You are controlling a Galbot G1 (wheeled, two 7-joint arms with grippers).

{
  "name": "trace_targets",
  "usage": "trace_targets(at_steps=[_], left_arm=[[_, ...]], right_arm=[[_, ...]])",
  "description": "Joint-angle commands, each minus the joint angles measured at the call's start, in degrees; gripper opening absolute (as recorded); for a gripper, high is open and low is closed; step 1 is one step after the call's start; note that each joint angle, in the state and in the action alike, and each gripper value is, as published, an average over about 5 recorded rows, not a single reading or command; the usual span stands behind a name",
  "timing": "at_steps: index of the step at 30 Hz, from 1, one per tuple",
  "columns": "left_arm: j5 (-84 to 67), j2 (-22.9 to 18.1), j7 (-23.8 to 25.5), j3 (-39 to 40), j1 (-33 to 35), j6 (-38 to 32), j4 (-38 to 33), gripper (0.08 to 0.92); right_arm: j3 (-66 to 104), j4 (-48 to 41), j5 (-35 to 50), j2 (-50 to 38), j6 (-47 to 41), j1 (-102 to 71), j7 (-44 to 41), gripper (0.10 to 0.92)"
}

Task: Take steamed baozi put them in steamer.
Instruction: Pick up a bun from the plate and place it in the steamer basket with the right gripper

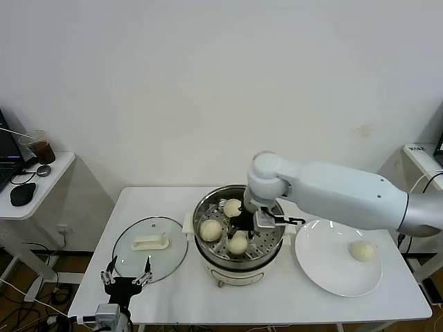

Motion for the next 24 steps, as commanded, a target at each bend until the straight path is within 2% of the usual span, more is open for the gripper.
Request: trace_targets(at_steps=[1, 15, 20, 24], left_arm=[[0.0, 0.0, 0.0, 0.1, -0.1, 0.0, 0.2, 0.823], [-0.1, 0.0, 0.0, 0.1, -0.2, 0.0, 0.2, 0.823], [-0.1, 0.0, 0.0, 0.1, -0.1, 0.0, 0.2, 0.823], [-0.1, 0.2, 0.0, 0.0, -0.1, 0.0, 0.3, 0.823]], right_arm=[[-1.4, 1.4, -1.8, 0.6, 2.2, -1.1, -0.2, 0.518], [-2.1, 1.2, 0.0, -0.1, 0.7, 0.1, 0.9, 0.538], [-0.3, 0.5, 1.8, -1.0, -0.1, 1.6, 1.7, 0.669], [1.6, 0.2, 6.6, -3.7, -2.1, 5.0, 1.9, 0.775]])
